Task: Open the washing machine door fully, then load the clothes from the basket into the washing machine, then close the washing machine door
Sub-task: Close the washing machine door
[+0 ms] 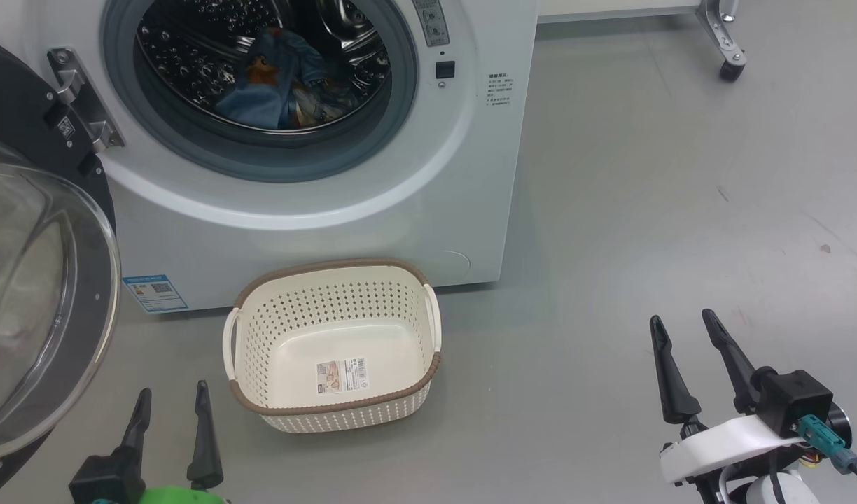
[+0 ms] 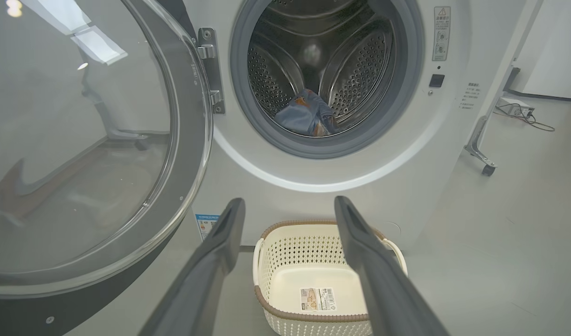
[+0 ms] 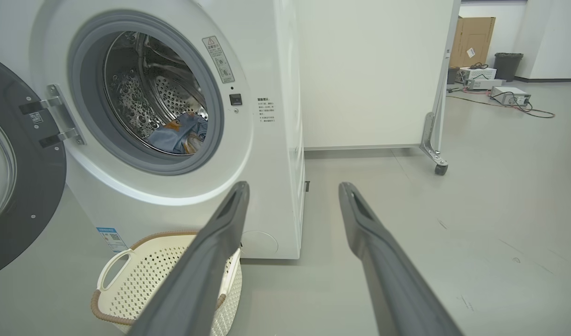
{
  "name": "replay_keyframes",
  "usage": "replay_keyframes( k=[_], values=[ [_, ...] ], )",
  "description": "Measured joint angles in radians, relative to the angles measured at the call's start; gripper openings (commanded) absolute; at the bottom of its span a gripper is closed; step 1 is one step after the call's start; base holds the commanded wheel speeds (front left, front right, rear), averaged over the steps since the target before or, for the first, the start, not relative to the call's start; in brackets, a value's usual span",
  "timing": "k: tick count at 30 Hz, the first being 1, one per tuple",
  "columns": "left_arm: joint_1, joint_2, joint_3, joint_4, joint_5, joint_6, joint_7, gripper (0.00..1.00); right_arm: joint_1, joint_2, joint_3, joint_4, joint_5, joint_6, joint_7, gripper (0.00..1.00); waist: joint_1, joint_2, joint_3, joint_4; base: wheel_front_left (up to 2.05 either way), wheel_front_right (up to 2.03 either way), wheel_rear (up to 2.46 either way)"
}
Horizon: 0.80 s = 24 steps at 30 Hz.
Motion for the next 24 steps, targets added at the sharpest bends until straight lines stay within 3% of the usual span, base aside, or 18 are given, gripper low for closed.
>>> replay_keyframes(
  k=[13,24],
  values=[
    [0.000,0.000,-0.021,0.001,0.000,0.000,0.000,1.00,0.000,-0.006,-0.016,-0.001,0.000,0.000,0.000,1.00,0.0000,0.0000,0.002,0.034,-0.01,0.01,0.00],
    [-0.001,0.000,-0.035,0.007,-0.013,0.009,0.000,1.00,0.000,-0.017,-0.023,-0.005,0.000,0.000,0.000,1.00,0.0000,0.0000,0.000,0.125,0.00,0.00,0.00]
  ],
)
